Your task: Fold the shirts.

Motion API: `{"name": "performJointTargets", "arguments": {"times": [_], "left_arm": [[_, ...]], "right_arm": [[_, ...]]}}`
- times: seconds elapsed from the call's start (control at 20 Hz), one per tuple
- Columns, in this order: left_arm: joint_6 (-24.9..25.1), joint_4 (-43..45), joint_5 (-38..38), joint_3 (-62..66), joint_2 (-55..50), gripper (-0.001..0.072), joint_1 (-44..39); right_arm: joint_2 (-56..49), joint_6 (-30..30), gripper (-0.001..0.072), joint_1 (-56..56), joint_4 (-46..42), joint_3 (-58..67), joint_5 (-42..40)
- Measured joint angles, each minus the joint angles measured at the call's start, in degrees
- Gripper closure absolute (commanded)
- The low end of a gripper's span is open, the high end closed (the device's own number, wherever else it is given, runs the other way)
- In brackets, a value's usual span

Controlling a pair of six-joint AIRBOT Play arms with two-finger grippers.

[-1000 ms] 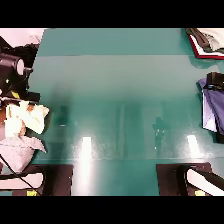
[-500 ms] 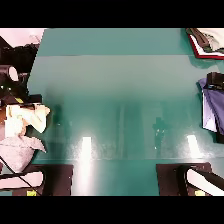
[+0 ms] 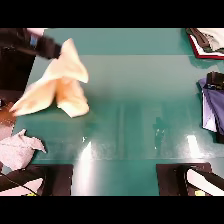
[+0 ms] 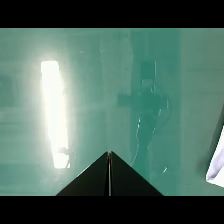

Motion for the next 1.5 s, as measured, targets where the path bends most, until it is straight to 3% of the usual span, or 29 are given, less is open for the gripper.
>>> {"name": "performJointTargets", "arguments": {"times": [0.3, 0.5, 0.55, 0.6, 0.7, 0.75, 0.8, 0.85, 1.0, 1.05, 1.1, 1.5], "left_arm": [[4.98, -11.45, 6.93, 7.1, -3.5, 0.0683, -9.99], [6.43, -11.26, 6.34, 6.54, -8.83, 0.0681, -9.4], [6.27, -10.84, 5.99, 5.18, -9.97, 0.0645, -8.04], [5.86, -10.45, 5.57, 3.45, -10.86, 0.0541, -6.38], [5.07, -11.06, 5.27, -1.03, -12.24, 0.0544, -2.23], [4.7, -11.93, 5.03, -3.76, -12.81, 0.0543, -0.02], [4.5, -12.94, 5.11, -6.27, -13.16, 0.0543, 1.95], [4.37, -13.79, 5.2, -8.79, -13.35, 0.0543, 3.96], [4.04, -14.97, 6.1, -13.99, -13.79, 0.0511, 8.63], [4.04, -15.1, 6.43, -14.95, -13.88, 0.0317, 9.53], [4.0, -15.39, 6.49, -15.76, -13.97, 0.0273, 10.14], [3.23, -15.58, 11.19, -25.62, -16.46, 0.0271, 12.04]], "right_arm": [[0.0, 0.0, 0.0695, 0.0, 0.2, 4.85, -1.51], [0.0, 0.0, 0.0695, 0.0, 0.24, 9.66, -2.93], [0.0, 0.0, 0.0695, 0.0, 0.24, 10.29, -3.17], [0.02, 0.0, 0.0694, 0.0, 0.24, 10.51, -3.39], [0.04, 0.0, 0.0685, 0.0, 0.35, 9.77, -3.69], [0.02, 0.0, 0.0524, 0.0, 0.59, 8.55, -3.82], [0.02, 0.02, 0.0309, -0.02, 1.25, 6.95, -3.98], [0.02, -0.24, 0.0242, -0.26, 2.8, 4.7, -4.17], [-0.76, -3.06, 0.0242, -1.09, 10.56, -3.52, -6.25], [-1.64, -4.11, 0.0242, -1.18, 13.2, -6.14, -7.17], [-2.78, -4.96, 0.0242, -1.05, 15.04, -8.15, -7.91], [-13.77, -8.15, 0.0243, 4.02, 20.59, -8.48, -9.75]]}}
